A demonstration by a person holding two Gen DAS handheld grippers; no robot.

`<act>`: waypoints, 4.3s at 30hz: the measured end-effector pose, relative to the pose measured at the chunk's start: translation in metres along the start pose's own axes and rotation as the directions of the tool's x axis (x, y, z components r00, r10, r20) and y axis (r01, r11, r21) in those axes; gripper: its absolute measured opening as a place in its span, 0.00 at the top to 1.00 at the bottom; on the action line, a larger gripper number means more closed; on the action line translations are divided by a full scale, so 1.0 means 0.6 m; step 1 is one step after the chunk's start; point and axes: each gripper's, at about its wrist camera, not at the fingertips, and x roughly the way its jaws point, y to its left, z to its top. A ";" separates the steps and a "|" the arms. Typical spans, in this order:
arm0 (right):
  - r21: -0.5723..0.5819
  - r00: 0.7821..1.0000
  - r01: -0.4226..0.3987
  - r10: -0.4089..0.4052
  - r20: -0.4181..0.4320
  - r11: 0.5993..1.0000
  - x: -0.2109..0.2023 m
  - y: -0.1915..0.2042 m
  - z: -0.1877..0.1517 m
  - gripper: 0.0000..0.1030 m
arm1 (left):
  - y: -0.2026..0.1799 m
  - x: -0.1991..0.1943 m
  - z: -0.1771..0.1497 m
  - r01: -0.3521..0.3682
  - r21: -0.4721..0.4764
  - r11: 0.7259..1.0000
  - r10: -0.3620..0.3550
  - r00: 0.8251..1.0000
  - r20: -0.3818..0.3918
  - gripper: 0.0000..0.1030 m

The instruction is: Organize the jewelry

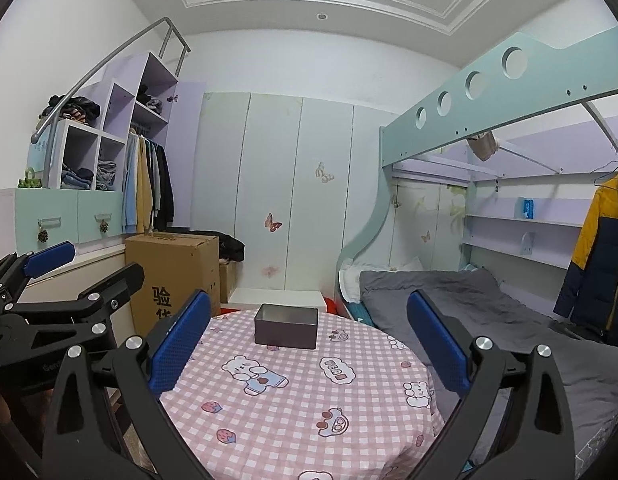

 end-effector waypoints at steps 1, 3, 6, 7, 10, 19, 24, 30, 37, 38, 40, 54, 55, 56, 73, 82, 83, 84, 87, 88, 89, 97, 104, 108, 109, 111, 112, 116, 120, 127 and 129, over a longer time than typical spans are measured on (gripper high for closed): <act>-0.003 1.000 -0.001 0.001 0.005 1.000 -0.002 0.002 0.001 0.08 | -0.001 -0.003 0.000 -0.001 -0.002 1.000 0.001 1.000 0.003 0.06; -0.006 1.000 -0.001 0.001 0.011 1.000 -0.006 0.002 0.001 0.08 | 0.000 -0.007 0.001 0.000 -0.006 1.000 0.000 1.000 0.007 0.06; -0.009 1.000 0.002 -0.002 0.021 1.000 -0.011 0.003 0.003 0.08 | 0.000 -0.011 0.001 0.000 -0.008 1.000 0.000 1.000 0.019 0.06; -0.009 1.000 0.002 -0.002 0.020 1.000 -0.012 0.002 0.004 0.08 | -0.001 -0.012 0.001 0.000 -0.007 1.000 0.000 1.000 0.022 0.06; -0.008 1.000 0.008 -0.008 0.023 1.000 -0.013 0.002 0.004 0.08 | -0.006 -0.015 -0.001 0.000 -0.004 1.000 0.000 1.000 0.025 0.06; -0.006 1.000 0.009 -0.009 0.023 1.000 -0.020 -0.005 0.004 0.08 | -0.004 -0.017 0.000 -0.006 0.000 1.000 0.006 0.999 0.033 0.06; -0.004 1.000 0.009 -0.009 0.023 1.000 -0.022 -0.010 0.003 0.08 | -0.003 -0.018 -0.001 -0.007 0.001 1.000 0.007 0.999 0.033 0.06; 0.000 1.000 0.008 -0.008 0.019 1.000 -0.021 -0.013 0.003 0.08 | -0.003 -0.020 0.000 -0.009 0.002 1.000 0.008 0.999 0.034 0.06; 0.000 1.000 0.013 -0.013 0.015 1.000 -0.020 -0.015 -0.001 0.08 | -0.002 -0.017 0.000 -0.006 0.008 1.000 0.005 1.000 0.028 0.06; 0.000 1.000 0.013 -0.013 0.014 1.000 -0.019 -0.016 -0.002 0.08 | -0.002 -0.017 0.000 -0.006 0.009 1.000 0.006 1.000 0.028 0.06; -0.002 1.000 0.017 -0.017 0.012 1.000 -0.019 -0.016 -0.002 0.08 | -0.001 -0.015 -0.001 -0.007 0.012 1.000 0.007 1.000 0.026 0.06; 0.003 1.000 0.020 -0.020 0.003 1.000 -0.015 -0.014 -0.004 0.08 | -0.001 -0.014 -0.006 -0.006 0.015 1.000 0.006 1.000 0.020 0.06; 0.002 1.000 0.020 -0.020 0.002 1.000 -0.014 -0.013 -0.003 0.08 | -0.001 -0.014 -0.005 -0.005 0.015 1.000 0.005 1.000 0.019 0.06; 0.003 1.000 0.022 -0.022 0.002 1.000 -0.014 -0.013 -0.004 0.08 | -0.001 -0.014 -0.005 -0.005 0.014 1.000 0.004 1.000 0.020 0.06; 0.001 1.000 0.025 -0.025 -0.004 1.000 -0.014 -0.013 -0.007 0.08 | -0.002 -0.013 -0.007 -0.006 0.015 1.000 0.006 1.000 0.017 0.06; -0.001 1.000 0.029 -0.029 -0.005 1.000 -0.013 -0.012 -0.009 0.08 | 0.001 -0.013 -0.013 -0.011 0.017 1.000 0.011 1.000 0.017 0.06; -0.002 1.000 0.030 -0.030 -0.006 1.000 -0.012 -0.012 -0.011 0.08 | 0.001 -0.013 -0.013 -0.011 0.018 1.000 0.011 1.000 0.018 0.06; -0.002 1.000 0.029 -0.029 -0.006 1.000 -0.012 -0.012 -0.011 0.08 | 0.002 -0.013 -0.013 -0.011 0.018 1.000 0.011 1.000 0.018 0.06; -0.002 1.000 0.030 -0.030 -0.006 1.000 -0.012 -0.012 -0.011 0.08 | 0.002 -0.012 -0.013 -0.010 0.017 1.000 0.010 1.000 0.016 0.06; -0.003 1.000 0.030 -0.030 -0.006 1.000 -0.012 -0.012 -0.011 0.08 | 0.002 -0.013 -0.013 -0.010 0.017 1.000 0.010 1.000 0.015 0.06; -0.002 1.000 0.029 -0.029 -0.006 1.000 -0.012 -0.012 -0.010 0.08 | 0.002 -0.013 -0.013 -0.011 0.017 1.000 0.010 1.000 0.017 0.06; -0.002 1.000 0.030 -0.030 -0.008 1.000 -0.011 -0.013 -0.011 0.08 | 0.003 -0.012 -0.013 -0.011 0.016 1.000 0.010 1.000 0.016 0.06; -0.003 0.999 0.030 -0.030 -0.013 1.000 -0.009 -0.013 -0.012 0.08 | 0.004 -0.010 -0.014 -0.011 0.017 1.000 0.011 1.000 0.011 0.06; -0.002 0.999 0.030 -0.030 -0.018 1.000 -0.005 -0.014 -0.013 0.08 | 0.006 -0.008 -0.017 -0.013 0.017 1.000 0.013 1.000 0.009 0.06; -0.003 0.999 0.030 -0.030 -0.018 1.000 -0.004 -0.014 -0.013 0.08 | 0.007 -0.007 -0.017 -0.013 0.016 1.000 0.013 1.000 0.008 0.06; -0.003 0.999 0.030 -0.030 -0.018 1.000 -0.003 -0.014 -0.013 0.08 | 0.006 -0.006 -0.016 -0.013 0.016 1.000 0.013 1.000 0.008 0.06; -0.002 0.999 0.029 -0.029 -0.020 1.000 -0.003 -0.015 -0.013 0.08 | 0.006 -0.006 -0.016 -0.013 0.016 1.000 0.013 1.000 0.007 0.06; -0.002 0.999 0.030 -0.030 -0.023 1.000 0.003 -0.015 -0.015 0.08 | 0.010 -0.003 -0.018 -0.013 0.016 1.000 0.013 1.000 0.003 0.06; -0.002 0.999 0.032 -0.032 -0.027 0.999 0.006 -0.015 -0.017 0.08 | 0.011 -0.001 -0.021 -0.012 0.016 1.000 0.012 1.000 0.000 0.06; 0.000 0.999 0.033 -0.033 -0.039 0.999 0.013 -0.016 -0.024 0.08 | 0.009 0.011 -0.029 -0.013 0.016 1.000 0.013 1.000 -0.014 0.06; 0.001 0.999 0.032 -0.032 -0.043 0.999 0.015 -0.016 -0.025 0.08 | 0.006 0.013 -0.031 -0.014 0.017 1.000 0.014 1.000 -0.017 0.06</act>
